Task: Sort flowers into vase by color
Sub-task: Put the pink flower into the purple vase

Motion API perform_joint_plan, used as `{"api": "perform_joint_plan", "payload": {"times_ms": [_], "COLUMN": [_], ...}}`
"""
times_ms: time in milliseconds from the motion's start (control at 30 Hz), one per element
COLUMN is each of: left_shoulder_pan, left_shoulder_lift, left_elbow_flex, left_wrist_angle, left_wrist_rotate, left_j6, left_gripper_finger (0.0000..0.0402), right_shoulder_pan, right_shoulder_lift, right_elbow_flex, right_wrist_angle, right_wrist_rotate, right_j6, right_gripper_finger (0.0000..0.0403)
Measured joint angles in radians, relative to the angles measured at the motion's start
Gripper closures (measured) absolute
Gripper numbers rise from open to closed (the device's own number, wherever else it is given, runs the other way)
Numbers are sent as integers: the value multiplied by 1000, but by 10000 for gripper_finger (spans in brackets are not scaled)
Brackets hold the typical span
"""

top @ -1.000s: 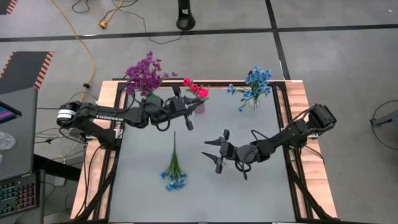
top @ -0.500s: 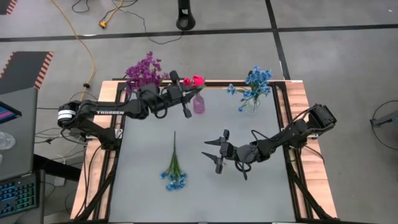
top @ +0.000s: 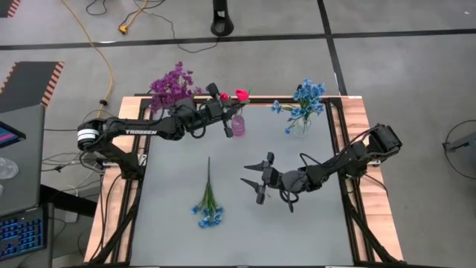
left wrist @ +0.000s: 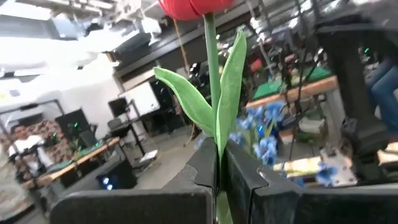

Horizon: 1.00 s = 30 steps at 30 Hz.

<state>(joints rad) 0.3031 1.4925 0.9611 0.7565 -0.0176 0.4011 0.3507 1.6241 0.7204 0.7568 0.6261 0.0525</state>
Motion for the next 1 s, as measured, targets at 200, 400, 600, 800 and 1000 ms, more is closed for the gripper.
{"api": "perform_joint_plan", "payload": {"times_ms": [200, 400, 600, 800, 1000], "left_shoulder_pan": [2, 6, 10, 13, 12], "left_shoulder_lift": [0, 0, 0, 0, 0], "left_elbow_flex": [0, 0, 0, 0, 0], "left_wrist_angle": [-22, -33, -51, -91, -119], "left_wrist_rotate": [-33, -37, -53, -158, -167], "left_j6": [25, 9, -2, -65, -73], "left_gripper_finger": [401, 401, 401, 401, 401], "right_shoulder_pan": [0, 0, 0, 0, 0], "right_shoulder_lift": [0, 0, 0, 0, 0], "right_elbow_flex": [0, 0, 0, 0, 0], "right_wrist_angle": [-8, -21, -21, -21, -23], "right_wrist_rotate": [0, 0, 0, 0, 0], "right_j6": [0, 0, 0, 0, 0], "right_gripper_finger": [163, 163, 163, 163, 163]}}
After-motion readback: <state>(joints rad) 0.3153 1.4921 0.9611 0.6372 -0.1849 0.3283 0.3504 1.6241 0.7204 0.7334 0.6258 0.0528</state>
